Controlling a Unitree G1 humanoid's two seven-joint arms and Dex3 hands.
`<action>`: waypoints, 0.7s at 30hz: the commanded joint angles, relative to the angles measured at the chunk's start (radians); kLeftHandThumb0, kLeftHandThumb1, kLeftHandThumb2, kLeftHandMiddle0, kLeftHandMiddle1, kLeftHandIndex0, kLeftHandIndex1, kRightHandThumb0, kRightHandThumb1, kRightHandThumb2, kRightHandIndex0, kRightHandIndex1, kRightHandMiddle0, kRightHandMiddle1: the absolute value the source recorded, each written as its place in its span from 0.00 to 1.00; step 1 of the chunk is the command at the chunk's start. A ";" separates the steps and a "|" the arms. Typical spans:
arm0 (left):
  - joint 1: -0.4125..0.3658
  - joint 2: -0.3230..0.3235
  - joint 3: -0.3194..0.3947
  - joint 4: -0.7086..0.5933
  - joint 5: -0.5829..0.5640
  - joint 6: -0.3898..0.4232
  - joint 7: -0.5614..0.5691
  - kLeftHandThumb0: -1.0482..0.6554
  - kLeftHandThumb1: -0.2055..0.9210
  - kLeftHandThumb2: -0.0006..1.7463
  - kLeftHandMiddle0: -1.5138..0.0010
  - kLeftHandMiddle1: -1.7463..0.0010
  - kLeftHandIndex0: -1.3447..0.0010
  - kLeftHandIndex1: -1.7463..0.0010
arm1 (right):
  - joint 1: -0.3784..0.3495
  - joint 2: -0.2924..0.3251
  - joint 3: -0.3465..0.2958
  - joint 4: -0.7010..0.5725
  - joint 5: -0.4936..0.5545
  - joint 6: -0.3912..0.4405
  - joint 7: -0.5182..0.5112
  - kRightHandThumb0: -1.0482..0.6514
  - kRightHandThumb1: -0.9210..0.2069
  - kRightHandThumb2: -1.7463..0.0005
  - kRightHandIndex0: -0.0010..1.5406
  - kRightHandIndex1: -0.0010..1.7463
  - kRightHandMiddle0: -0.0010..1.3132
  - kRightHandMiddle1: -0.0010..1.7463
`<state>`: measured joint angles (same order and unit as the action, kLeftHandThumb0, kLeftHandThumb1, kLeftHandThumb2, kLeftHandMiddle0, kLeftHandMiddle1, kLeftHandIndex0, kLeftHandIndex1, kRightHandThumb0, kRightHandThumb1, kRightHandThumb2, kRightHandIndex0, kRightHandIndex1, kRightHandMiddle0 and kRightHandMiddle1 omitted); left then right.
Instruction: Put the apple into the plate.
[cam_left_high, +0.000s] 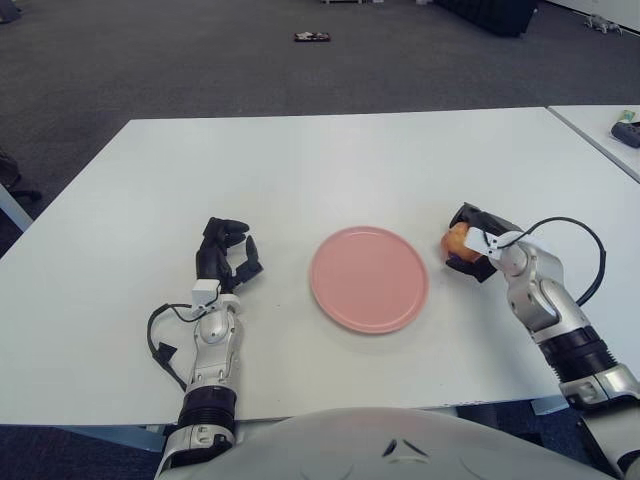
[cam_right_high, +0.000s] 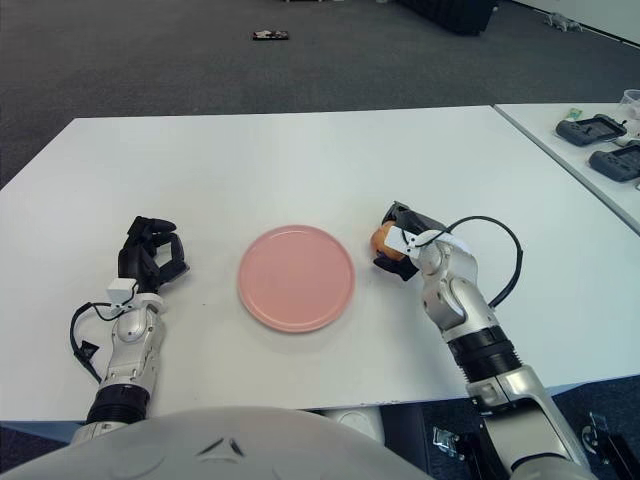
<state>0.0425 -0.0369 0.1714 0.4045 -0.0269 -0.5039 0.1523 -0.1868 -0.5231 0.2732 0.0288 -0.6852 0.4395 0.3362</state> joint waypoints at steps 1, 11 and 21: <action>0.033 -0.001 0.005 0.045 -0.003 0.009 -0.002 0.36 0.56 0.68 0.47 0.00 0.61 0.00 | 0.012 0.003 0.002 -0.005 -0.005 -0.023 -0.033 0.61 0.75 0.09 0.50 1.00 0.43 1.00; 0.034 0.002 0.003 0.045 0.004 0.010 0.000 0.36 0.56 0.69 0.46 0.00 0.61 0.00 | 0.053 0.087 -0.083 0.034 0.049 -0.169 -0.317 0.61 0.89 0.01 0.63 0.93 0.52 1.00; 0.034 0.003 0.003 0.050 0.005 -0.001 -0.002 0.36 0.56 0.69 0.47 0.00 0.61 0.00 | 0.058 0.154 -0.139 0.091 0.085 -0.263 -0.506 0.61 0.89 0.00 0.61 0.96 0.52 1.00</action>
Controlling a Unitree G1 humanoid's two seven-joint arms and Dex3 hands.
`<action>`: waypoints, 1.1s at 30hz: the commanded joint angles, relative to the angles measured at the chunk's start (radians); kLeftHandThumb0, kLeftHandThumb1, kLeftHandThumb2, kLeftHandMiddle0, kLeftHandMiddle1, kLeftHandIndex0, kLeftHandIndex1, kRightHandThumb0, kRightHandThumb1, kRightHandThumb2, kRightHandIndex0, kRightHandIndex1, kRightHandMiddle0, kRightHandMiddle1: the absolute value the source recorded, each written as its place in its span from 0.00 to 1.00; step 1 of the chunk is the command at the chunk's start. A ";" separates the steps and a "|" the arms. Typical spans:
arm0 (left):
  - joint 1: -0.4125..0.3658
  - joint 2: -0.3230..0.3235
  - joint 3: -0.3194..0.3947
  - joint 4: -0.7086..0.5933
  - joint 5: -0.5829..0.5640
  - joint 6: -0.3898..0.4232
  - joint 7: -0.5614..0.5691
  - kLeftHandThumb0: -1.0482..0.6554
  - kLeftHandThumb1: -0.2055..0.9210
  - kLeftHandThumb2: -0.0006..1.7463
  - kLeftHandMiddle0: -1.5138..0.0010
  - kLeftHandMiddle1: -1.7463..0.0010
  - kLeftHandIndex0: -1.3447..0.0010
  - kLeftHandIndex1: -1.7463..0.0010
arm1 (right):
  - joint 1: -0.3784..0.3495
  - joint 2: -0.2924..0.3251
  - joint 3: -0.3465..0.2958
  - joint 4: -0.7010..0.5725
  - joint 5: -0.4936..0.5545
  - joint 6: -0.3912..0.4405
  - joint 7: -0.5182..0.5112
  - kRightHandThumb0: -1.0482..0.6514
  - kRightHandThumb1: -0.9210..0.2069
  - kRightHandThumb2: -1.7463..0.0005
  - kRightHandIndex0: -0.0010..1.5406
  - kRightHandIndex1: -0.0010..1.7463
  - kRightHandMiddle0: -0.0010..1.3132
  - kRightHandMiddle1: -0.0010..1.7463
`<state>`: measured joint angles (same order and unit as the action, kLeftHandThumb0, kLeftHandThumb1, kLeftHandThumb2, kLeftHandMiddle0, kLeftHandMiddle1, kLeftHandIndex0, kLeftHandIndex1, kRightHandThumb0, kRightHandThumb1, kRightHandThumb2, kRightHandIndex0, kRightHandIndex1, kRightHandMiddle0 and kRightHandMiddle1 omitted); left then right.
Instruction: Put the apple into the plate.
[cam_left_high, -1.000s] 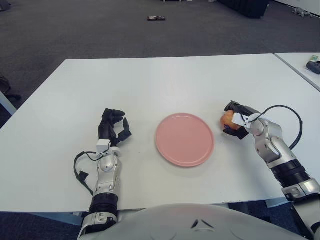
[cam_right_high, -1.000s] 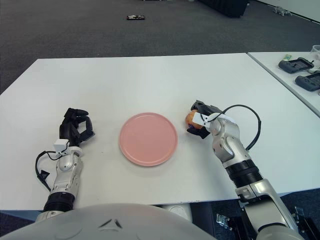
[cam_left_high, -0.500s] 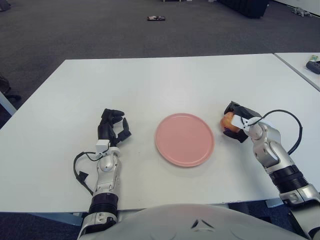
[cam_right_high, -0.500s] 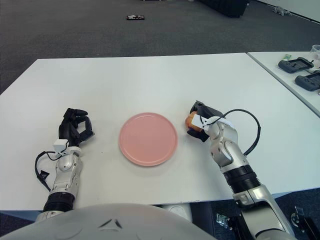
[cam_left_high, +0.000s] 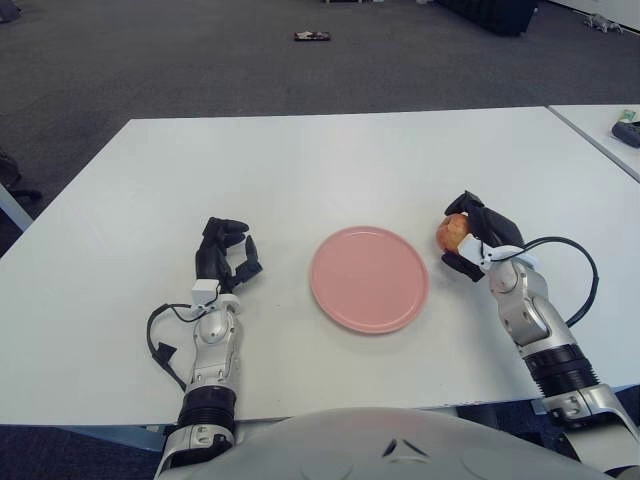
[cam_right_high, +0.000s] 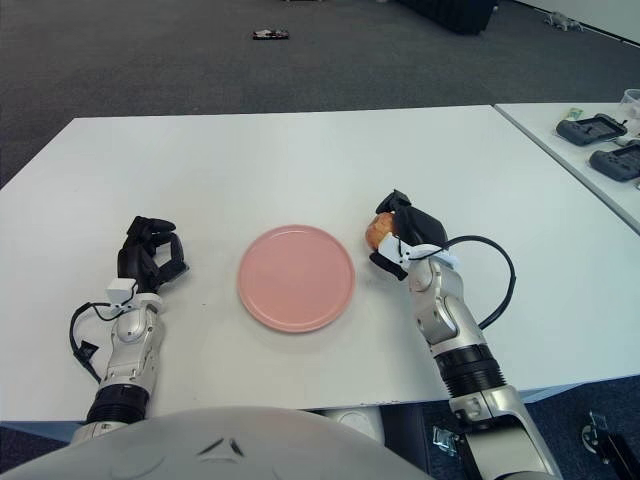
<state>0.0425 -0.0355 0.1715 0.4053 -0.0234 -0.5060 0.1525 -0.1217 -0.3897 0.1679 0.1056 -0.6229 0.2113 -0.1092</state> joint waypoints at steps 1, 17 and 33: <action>0.034 0.001 0.003 0.049 -0.001 -0.002 -0.005 0.36 0.56 0.69 0.47 0.00 0.61 0.00 | -0.007 0.031 -0.043 0.021 0.033 -0.053 -0.087 0.61 0.88 0.00 0.59 0.97 0.52 1.00; 0.029 -0.003 0.008 0.051 -0.016 0.005 -0.011 0.36 0.56 0.68 0.47 0.00 0.61 0.00 | 0.001 0.129 -0.147 0.097 0.209 -0.321 -0.252 0.62 0.90 0.00 0.62 0.94 0.53 1.00; 0.029 -0.003 0.006 0.055 -0.011 0.005 -0.009 0.36 0.57 0.68 0.46 0.00 0.62 0.00 | -0.008 0.407 -0.231 0.166 0.691 -0.686 -0.098 0.62 0.90 0.00 0.62 0.94 0.52 1.00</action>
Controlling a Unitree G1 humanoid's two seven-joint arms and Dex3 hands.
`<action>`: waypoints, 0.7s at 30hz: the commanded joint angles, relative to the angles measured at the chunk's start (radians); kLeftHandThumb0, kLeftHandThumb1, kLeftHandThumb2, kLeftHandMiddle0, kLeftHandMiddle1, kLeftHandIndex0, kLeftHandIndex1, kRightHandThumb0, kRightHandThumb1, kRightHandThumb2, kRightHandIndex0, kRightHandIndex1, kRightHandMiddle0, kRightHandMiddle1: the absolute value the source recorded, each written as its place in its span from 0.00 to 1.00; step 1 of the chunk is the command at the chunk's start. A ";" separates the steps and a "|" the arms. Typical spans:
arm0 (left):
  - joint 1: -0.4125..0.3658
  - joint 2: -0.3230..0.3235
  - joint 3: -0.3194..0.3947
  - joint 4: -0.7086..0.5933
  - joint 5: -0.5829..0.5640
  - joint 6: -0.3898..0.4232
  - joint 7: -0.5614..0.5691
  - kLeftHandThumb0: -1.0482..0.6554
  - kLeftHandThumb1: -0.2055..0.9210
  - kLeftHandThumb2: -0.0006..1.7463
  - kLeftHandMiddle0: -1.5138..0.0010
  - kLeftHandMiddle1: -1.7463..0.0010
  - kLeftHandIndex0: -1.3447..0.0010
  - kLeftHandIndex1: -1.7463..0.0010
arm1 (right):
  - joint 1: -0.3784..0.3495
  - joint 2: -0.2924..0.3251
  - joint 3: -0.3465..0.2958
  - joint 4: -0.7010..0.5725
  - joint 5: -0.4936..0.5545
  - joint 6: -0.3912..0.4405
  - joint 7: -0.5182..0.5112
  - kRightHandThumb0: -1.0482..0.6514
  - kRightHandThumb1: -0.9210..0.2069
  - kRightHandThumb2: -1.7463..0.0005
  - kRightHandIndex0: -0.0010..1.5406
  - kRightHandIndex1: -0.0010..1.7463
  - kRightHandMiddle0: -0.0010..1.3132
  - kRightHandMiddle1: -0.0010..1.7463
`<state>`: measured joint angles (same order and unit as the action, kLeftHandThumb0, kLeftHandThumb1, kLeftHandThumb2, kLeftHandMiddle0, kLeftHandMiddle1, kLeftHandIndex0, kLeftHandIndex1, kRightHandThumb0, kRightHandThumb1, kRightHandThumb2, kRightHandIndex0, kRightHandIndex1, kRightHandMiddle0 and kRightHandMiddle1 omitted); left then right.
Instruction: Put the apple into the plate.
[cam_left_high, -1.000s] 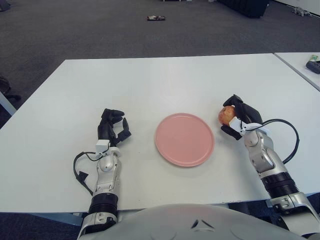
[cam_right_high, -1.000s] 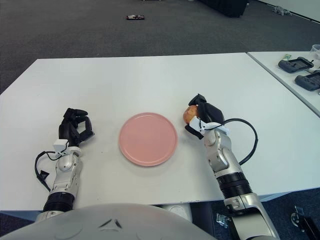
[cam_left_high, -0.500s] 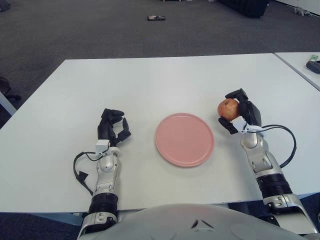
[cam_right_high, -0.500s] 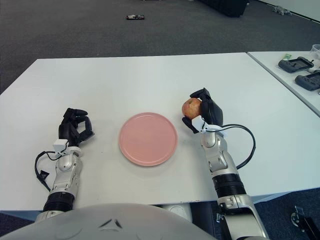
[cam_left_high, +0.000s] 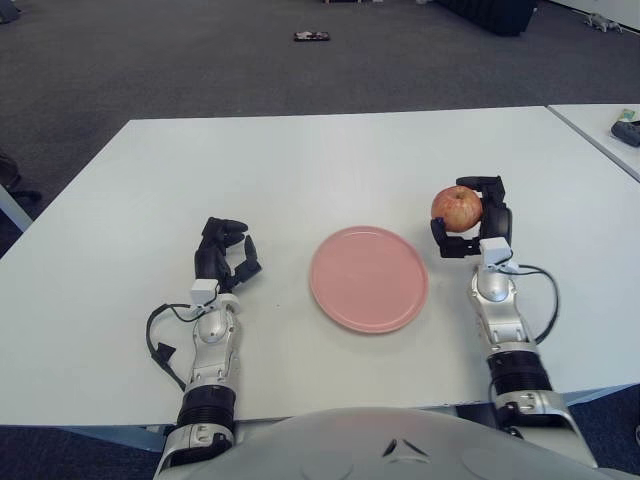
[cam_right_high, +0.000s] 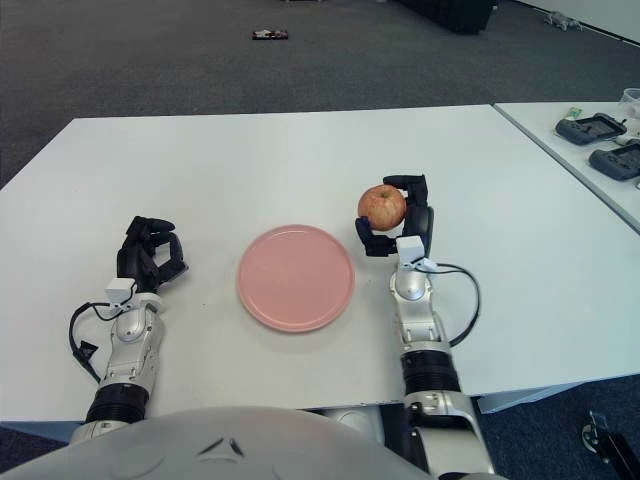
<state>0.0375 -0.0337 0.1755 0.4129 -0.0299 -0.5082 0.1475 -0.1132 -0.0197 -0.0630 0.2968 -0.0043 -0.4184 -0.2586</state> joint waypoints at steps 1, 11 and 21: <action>0.034 -0.004 0.002 0.047 -0.004 0.007 -0.004 0.36 0.57 0.68 0.46 0.00 0.62 0.00 | -0.012 0.048 0.003 -0.035 0.085 -0.059 0.066 0.62 0.90 0.00 0.62 0.93 0.52 1.00; 0.039 -0.003 -0.007 0.047 0.024 -0.007 0.009 0.35 0.55 0.70 0.44 0.00 0.60 0.00 | 0.044 0.097 0.081 -0.193 0.088 0.002 0.180 0.62 0.90 0.00 0.62 0.94 0.52 1.00; 0.042 -0.004 -0.011 0.041 0.036 0.007 0.015 0.35 0.55 0.70 0.44 0.00 0.60 0.00 | 0.105 0.090 0.176 -0.292 0.049 0.060 0.285 0.62 0.90 0.00 0.62 0.94 0.52 1.00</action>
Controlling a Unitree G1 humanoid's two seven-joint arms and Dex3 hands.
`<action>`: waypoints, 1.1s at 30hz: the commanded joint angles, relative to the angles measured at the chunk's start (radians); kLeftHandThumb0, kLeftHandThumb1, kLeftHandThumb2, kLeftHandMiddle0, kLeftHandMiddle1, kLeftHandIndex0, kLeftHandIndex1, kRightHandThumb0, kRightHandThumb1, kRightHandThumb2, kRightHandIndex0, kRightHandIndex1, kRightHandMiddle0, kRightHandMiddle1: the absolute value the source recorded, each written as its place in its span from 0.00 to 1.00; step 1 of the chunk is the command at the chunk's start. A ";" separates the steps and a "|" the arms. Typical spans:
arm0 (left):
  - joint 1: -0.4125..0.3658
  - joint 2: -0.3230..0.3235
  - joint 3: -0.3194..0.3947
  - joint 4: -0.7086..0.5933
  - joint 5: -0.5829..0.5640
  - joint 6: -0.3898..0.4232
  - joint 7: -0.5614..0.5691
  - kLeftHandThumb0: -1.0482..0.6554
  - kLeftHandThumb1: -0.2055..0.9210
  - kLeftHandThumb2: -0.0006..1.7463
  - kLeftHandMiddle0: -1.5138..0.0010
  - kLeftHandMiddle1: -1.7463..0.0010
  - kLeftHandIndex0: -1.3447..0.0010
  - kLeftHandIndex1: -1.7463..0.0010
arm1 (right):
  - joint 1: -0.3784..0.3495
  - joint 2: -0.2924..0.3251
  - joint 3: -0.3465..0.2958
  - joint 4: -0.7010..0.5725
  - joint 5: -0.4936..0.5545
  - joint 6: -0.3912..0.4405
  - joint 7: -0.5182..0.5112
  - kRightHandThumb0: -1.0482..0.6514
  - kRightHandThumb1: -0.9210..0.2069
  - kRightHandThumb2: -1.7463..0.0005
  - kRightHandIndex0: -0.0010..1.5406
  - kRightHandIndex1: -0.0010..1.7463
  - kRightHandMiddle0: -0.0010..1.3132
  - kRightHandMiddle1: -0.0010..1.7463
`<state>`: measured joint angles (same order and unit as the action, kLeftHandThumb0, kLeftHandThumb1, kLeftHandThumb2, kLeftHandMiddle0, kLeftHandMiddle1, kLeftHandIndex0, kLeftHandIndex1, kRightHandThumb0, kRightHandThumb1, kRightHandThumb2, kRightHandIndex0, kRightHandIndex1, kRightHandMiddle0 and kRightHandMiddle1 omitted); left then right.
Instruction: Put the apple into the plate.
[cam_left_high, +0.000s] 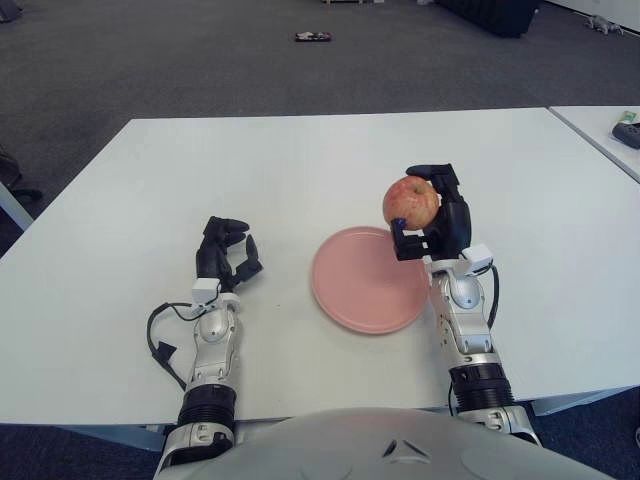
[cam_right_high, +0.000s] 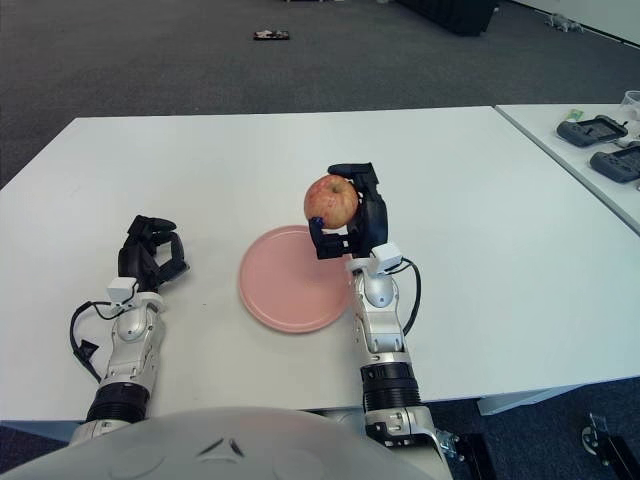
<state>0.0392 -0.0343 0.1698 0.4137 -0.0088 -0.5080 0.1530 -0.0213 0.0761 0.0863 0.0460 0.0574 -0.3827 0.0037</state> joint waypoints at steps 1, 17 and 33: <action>0.040 -0.003 -0.006 0.039 0.016 0.011 0.010 0.35 0.55 0.70 0.44 0.00 0.60 0.00 | 0.018 -0.008 0.035 -0.051 -0.016 0.034 0.031 0.62 0.90 0.00 0.62 0.94 0.52 1.00; 0.035 0.000 -0.009 0.045 0.027 0.035 0.036 0.36 0.58 0.67 0.46 0.00 0.63 0.00 | 0.022 -0.177 0.141 -0.186 -0.336 0.203 0.090 0.62 0.90 0.00 0.62 0.94 0.52 1.00; 0.042 0.004 -0.018 0.032 0.025 0.035 0.028 0.36 0.56 0.68 0.44 0.00 0.61 0.00 | 0.027 -0.265 0.170 -0.257 -0.597 0.270 0.061 0.48 0.65 0.24 0.23 0.89 0.22 0.86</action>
<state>0.0397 -0.0307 0.1563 0.4098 0.0123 -0.4945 0.1887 0.0161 -0.1675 0.2503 -0.1864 -0.4996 -0.1169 0.0724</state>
